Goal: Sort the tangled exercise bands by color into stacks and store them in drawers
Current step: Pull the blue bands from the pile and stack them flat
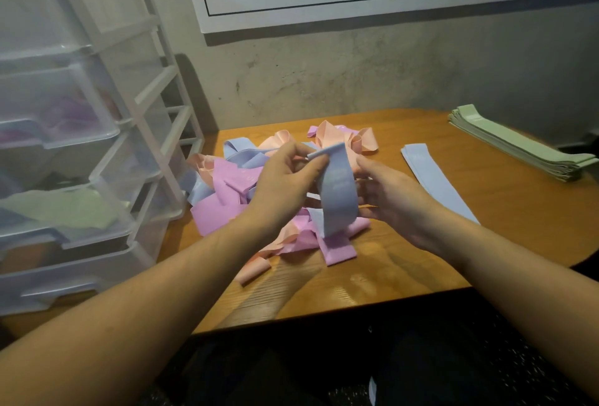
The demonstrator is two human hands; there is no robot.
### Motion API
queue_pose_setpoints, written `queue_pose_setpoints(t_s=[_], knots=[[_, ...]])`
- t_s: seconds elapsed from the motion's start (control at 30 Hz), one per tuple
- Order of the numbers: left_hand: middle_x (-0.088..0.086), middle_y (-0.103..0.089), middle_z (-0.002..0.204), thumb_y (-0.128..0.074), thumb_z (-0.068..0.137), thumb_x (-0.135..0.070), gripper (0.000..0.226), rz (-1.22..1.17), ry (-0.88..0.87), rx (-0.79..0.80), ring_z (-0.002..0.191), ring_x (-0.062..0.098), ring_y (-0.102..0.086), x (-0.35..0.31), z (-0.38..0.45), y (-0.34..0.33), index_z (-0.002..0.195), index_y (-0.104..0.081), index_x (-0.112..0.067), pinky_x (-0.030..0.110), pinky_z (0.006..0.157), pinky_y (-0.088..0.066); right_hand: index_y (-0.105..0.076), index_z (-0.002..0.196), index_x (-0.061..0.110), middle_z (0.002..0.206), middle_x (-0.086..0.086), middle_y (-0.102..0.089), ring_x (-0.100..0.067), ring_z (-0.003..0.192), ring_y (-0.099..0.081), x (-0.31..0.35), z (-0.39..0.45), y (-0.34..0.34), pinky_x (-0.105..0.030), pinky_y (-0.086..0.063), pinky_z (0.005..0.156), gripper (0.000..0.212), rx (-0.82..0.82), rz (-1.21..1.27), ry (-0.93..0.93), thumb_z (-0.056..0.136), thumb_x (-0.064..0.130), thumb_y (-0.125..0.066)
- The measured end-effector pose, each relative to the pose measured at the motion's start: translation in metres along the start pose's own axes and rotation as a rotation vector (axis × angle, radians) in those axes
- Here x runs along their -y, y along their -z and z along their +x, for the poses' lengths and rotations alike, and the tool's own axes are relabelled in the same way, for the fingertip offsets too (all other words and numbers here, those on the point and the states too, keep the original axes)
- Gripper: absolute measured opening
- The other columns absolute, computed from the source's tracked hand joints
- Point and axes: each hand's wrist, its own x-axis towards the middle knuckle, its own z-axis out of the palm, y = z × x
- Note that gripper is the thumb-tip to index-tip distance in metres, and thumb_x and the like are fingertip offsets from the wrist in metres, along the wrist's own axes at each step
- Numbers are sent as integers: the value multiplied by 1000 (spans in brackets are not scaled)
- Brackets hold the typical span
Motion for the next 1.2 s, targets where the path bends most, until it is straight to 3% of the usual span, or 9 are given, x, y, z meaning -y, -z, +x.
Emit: queue_pose_setpoints(t_s=[0.17,0.3,0.47,0.63,0.73,0.9,0.97,1.07,1.2], knots=[[12,-65,97,-60,101,-22,15,-189,99,-102,61,14,-66,-14,5,-4,109,-57,-10,27,50,-55,-65,124,17,116,-5,-73,-26,110,-69,-4,-5,3,-39,-55,95,42,106,-15,121,90,41,-68],[4,-66,92,-56,103,-24,14,-337,157,-122,62,11,-66,-22,10,-8,111,-56,-12,23,53,-54,-69,113,16,105,0,-75,-17,98,-71,-6,-6,8,-28,-59,81,20,77,-132,154,96,25,-63],[14,-64,107,-46,107,-21,19,-563,255,-161,66,14,-71,-26,23,-12,121,-50,-7,27,61,-59,-68,101,16,98,-4,-73,-22,91,-69,-7,-5,10,-39,-56,78,24,-45,-154,163,100,37,-56],[14,-65,107,-50,105,-22,26,-611,377,-119,67,17,-73,-22,28,-20,125,-52,-5,26,62,-61,-62,92,28,72,4,-69,-8,60,-63,0,-3,13,-25,-47,56,15,-215,-87,242,102,37,-55],[9,-68,106,-64,98,-22,43,-570,395,-50,74,16,-75,-17,26,-29,136,-50,-6,25,63,-59,-63,92,27,77,2,-69,-6,63,-63,4,-3,15,-21,-49,55,13,-248,-117,288,102,32,-55],[5,-72,115,-67,93,-41,51,-470,401,86,96,19,-70,-12,25,-49,136,-57,-14,38,95,-55,-65,91,19,75,6,-64,-4,65,-54,-1,-3,30,-26,-42,62,14,-290,-264,303,100,27,-58],[11,-71,121,-66,95,-30,49,-434,380,67,98,22,-68,-6,32,-60,139,-54,-12,44,98,-51,-65,89,19,74,9,-62,-4,68,-53,-5,-3,36,-28,-40,65,14,-275,-340,271,99,28,-59],[12,-72,110,-54,99,-5,37,-459,362,17,83,23,-71,2,44,-75,136,-53,-11,43,80,-59,-65,93,23,78,-1,-67,-11,72,-58,-5,-9,44,-32,-44,69,12,-210,-370,178,98,33,-60],[4,-70,85,-45,97,4,28,-450,335,-4,78,20,-66,3,52,-93,106,-61,-16,41,79,-57,-64,101,25,87,0,-67,-10,74,-59,-5,-15,62,-27,-44,66,10,-191,-307,59,93,31,-63]])
